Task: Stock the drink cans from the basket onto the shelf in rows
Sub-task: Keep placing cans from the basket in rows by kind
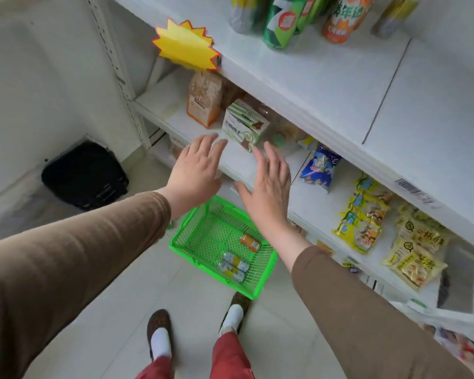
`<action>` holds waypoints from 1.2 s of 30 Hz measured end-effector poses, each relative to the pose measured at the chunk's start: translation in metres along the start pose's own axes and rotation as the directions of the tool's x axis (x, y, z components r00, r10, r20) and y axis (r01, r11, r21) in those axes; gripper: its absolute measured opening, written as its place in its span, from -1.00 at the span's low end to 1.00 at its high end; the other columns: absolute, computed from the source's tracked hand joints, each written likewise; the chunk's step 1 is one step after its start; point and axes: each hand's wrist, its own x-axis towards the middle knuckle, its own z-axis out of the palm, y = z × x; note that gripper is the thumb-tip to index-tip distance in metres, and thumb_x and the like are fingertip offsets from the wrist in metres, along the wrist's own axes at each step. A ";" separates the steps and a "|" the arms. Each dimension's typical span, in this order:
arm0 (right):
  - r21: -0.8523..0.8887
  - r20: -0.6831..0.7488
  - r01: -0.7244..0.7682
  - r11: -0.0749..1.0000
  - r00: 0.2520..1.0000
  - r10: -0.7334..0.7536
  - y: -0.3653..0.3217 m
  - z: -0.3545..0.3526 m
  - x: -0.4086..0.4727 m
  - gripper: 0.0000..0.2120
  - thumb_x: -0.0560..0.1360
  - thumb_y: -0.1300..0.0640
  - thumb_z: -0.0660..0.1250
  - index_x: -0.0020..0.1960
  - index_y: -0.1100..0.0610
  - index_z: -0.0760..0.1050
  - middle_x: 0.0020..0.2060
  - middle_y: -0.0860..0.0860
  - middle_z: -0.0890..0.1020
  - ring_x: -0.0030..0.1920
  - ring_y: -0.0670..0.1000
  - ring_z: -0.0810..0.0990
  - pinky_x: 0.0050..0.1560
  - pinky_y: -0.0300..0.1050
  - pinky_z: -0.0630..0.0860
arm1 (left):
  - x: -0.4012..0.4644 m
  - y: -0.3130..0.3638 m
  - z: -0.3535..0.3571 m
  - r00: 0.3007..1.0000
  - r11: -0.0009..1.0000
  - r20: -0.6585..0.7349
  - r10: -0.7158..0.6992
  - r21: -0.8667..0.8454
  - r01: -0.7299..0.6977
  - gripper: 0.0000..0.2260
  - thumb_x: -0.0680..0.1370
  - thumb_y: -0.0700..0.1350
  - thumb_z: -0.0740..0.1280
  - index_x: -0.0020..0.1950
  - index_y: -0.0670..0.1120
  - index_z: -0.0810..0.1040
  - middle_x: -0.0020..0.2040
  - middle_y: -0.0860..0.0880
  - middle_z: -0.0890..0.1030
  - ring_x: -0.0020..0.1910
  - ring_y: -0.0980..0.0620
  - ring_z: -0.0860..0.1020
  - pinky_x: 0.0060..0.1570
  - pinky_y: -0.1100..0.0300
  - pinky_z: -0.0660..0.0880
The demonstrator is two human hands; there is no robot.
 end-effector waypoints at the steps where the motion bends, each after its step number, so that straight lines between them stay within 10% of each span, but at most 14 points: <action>1: -0.003 0.032 -0.003 1.000 0.999 0.003 0.004 0.015 -0.013 -0.26 0.45 -0.11 0.47 0.52 0.08 0.28 0.55 0.06 0.27 0.50 0.17 0.27 0.48 0.14 0.26 | -0.009 -0.005 0.016 1.000 1.000 0.029 -0.008 -0.001 0.008 -0.22 0.32 -0.03 0.43 0.51 -0.11 0.24 0.47 -0.16 0.30 0.43 -0.20 0.27 0.34 -0.06 0.30; 15: -0.014 0.442 -0.215 0.977 0.875 0.199 0.138 0.286 -0.166 -0.28 0.46 0.05 0.50 0.51 0.21 0.28 0.46 0.15 0.38 0.45 0.19 0.31 0.49 0.07 0.25 | -0.090 -0.033 0.318 0.914 0.997 0.400 -0.074 0.023 0.070 -0.21 0.44 0.02 0.39 0.57 -0.08 0.09 0.54 -0.12 0.17 0.50 -0.15 0.15 0.43 -0.02 0.19; 28: -0.143 0.797 -0.327 0.934 0.522 0.305 0.243 0.532 -0.264 -0.39 0.56 0.19 0.39 0.52 0.18 0.23 0.42 0.14 0.39 0.45 0.19 0.31 0.43 0.09 0.34 | -0.107 -0.046 0.559 0.807 0.999 0.590 -0.028 0.041 0.005 -0.25 0.51 0.02 0.34 0.58 -0.05 0.00 0.53 -0.10 0.12 0.50 -0.13 0.12 0.43 -0.02 0.19; 36: -0.193 0.804 -0.160 0.968 0.539 0.250 0.267 0.589 -0.273 -0.42 0.52 0.08 0.45 0.45 0.17 0.33 0.34 0.11 0.49 0.38 0.15 0.43 0.40 0.07 0.42 | -0.088 -0.061 0.597 0.804 1.000 0.595 -0.014 0.007 0.012 -0.24 0.53 0.00 0.34 0.59 -0.04 -0.03 0.56 -0.12 0.09 0.52 -0.14 0.10 0.46 -0.03 0.16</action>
